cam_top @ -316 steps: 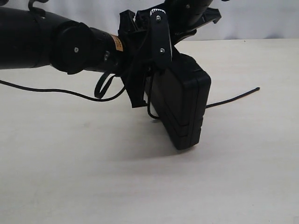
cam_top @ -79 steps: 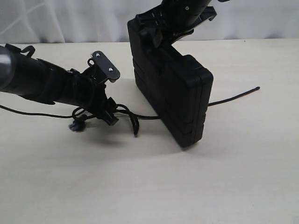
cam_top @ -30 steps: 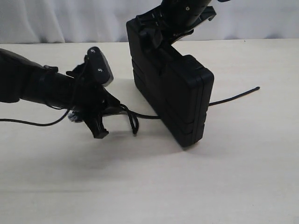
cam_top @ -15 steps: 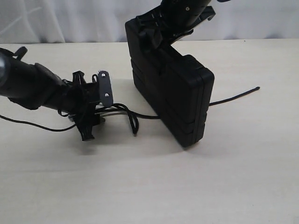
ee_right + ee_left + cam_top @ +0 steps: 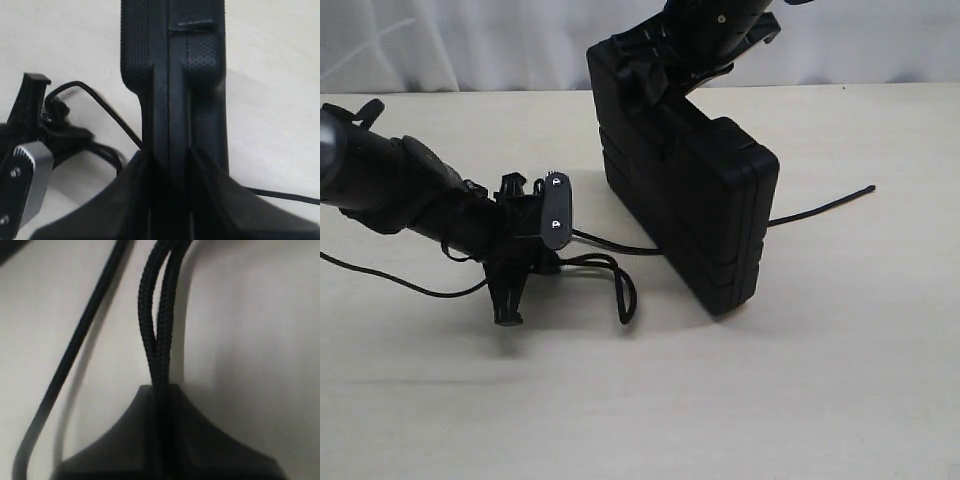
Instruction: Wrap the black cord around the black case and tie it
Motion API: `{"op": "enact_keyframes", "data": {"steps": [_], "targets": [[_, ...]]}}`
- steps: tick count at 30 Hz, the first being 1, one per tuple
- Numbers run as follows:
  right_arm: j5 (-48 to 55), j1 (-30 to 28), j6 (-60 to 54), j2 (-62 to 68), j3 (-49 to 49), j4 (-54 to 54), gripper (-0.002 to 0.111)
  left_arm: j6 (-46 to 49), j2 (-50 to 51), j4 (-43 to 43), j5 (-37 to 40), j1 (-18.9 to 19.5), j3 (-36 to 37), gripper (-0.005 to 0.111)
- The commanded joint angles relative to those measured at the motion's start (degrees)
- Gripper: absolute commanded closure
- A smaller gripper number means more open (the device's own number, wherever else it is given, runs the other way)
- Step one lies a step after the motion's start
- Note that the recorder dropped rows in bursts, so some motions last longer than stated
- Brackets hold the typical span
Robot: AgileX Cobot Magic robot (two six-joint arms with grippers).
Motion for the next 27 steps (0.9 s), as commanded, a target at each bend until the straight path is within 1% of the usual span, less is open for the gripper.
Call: {"op": "enact_keyframes", "data": {"steps": [1, 4, 7, 9, 10, 11, 12, 14, 17, 18, 20, 21, 22, 23, 24, 25, 27], "targets": [[1.4, 0.0, -0.7, 0.6, 0.6, -0.4, 0.104, -1.2, -3.6, 0.6, 12.2, 0.0, 0.1, 0.107], [1.4, 0.0, -0.7, 0.6, 0.6, -0.4, 0.104, -5.3, -7.0, 0.6, 15.4, 0.0, 0.1, 0.107], [1.5, 0.0, -0.7, 0.6, 0.6, -0.4, 0.104, -8.6, -10.4, -0.6, 15.2, 0.0, 0.1, 0.107], [1.5, 0.0, -0.7, 0.6, 0.6, -0.4, 0.104, -11.4, -12.6, -4.1, 11.6, 0.0, 0.1, 0.107], [1.5, 0.0, -0.7, 0.6, 0.6, -0.4, 0.104, -14.0, -14.4, -9.9, 6.1, 0.0, 0.1, 0.107], [1.6, 0.0, -0.7, 0.6, 0.6, -0.4, 0.104, -14.3, -15.0, -12.4, 3.9, 0.0, 0.1, 0.107], [1.6, 0.0, -0.7, 0.6, 0.6, -0.4, 0.104, -14.3, -16.1, -19.4, -2.4, 0.0, 0.2, 0.107], [1.5, 0.0, -0.7, 0.6, 0.6, -0.2, 0.104, -14.3, -17.1, -24.1, -7.3, 0.0, 0.2, 0.107], [0.9, 0.0, -0.7, 0.6, 0.6, -0.2, 0.104, -14.3, -17.7, -26.8, -9.1, 0.0, 0.5, 0.107], [0.3, 0.0, -0.7, 0.6, 0.6, -0.2, 0.104, -14.1, -17.7, -29.7, -11.8, -0.1, 0.8, 0.107], [-0.7, 0.0, -0.7, 0.6, 0.6, -0.1, 0.104, -14.1, -17.6, -29.9, -14.8, -0.1, 1.5, 0.107], [-1.0, 0.0, -0.7, 0.6, 0.6, -0.2, 0.104, -14.1, -17.6, -29.9, -17.3, -1.0, 1.6, 0.107], [-1.0, 0.0, -0.7, 0.6, 0.6, -0.2, 0.104, -14.1, -17.6, -29.5, -21.7, -2.6, 1.6, 0.107], [-1.0, 0.0, -0.7, 0.6, 0.6, -0.2, 0.104, -14.1, -17.6, -26.8, -27.1, -5.0, 1.6, 0.107], [-1.0, 0.0, -0.7, 0.6, 0.6, -0.2, 0.104, -15.6, -17.6, -23.0, -31.6, -8.0, 1.6, 0.107], [-1.0, 0.0, -0.7, 0.6, 0.6, -0.2, 0.104, -19.7, -17.6, -17.2, -38.2, -11.7, 1.6, 0.107], [-1.0, 0.0, -0.7, 0.6, 0.6, -0.2, 0.104, -27.2, -17.6, -9.2, -45.6, -15.7, 2.3, 0.107]]}}
